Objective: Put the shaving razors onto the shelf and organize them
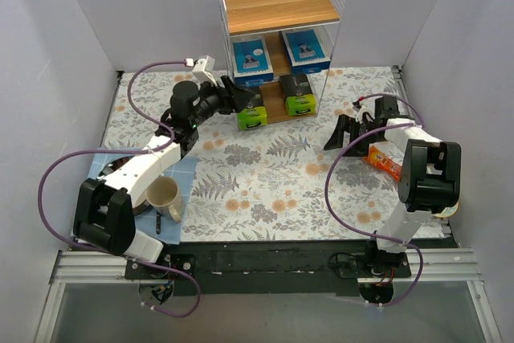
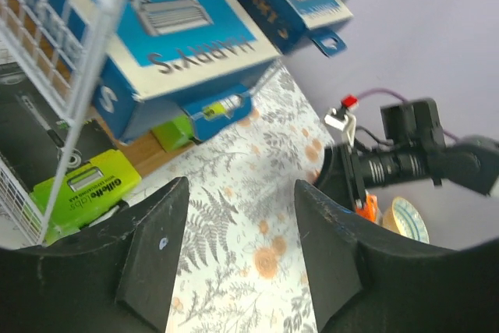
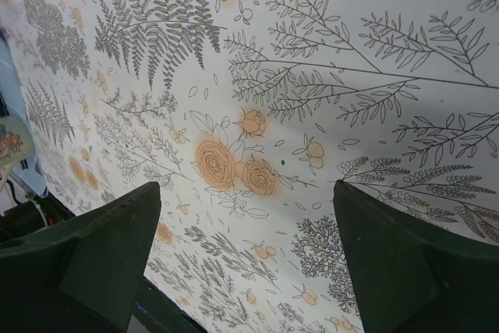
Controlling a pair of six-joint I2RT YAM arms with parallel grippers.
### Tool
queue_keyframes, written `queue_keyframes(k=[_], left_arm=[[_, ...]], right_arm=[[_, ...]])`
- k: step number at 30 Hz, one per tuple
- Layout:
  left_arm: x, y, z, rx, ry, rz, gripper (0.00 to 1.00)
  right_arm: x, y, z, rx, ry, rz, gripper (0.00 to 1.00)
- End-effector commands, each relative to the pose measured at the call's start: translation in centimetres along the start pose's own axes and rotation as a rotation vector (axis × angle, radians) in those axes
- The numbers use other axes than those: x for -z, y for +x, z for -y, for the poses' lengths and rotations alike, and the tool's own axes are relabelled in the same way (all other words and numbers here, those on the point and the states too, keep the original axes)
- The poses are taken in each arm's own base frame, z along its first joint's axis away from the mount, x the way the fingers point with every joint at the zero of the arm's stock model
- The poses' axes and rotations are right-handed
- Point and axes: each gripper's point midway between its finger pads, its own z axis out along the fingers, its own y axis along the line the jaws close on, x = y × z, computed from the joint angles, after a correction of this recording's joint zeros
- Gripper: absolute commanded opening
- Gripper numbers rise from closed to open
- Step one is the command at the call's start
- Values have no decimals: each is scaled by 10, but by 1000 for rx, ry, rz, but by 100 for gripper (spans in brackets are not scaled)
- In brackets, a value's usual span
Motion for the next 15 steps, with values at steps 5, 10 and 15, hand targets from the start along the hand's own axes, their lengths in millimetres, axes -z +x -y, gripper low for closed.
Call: queue_keyframes(k=[5, 10, 15], left_arm=[[66, 40, 36, -174, 195, -171, 60], [85, 75, 26, -193, 195, -315, 68], [82, 80, 8, -218, 96, -444, 74]], right_arm=[[50, -42, -10, 329, 19, 106, 98], [85, -55, 28, 498, 183, 73, 97], [94, -29, 75, 625, 290, -108, 93]])
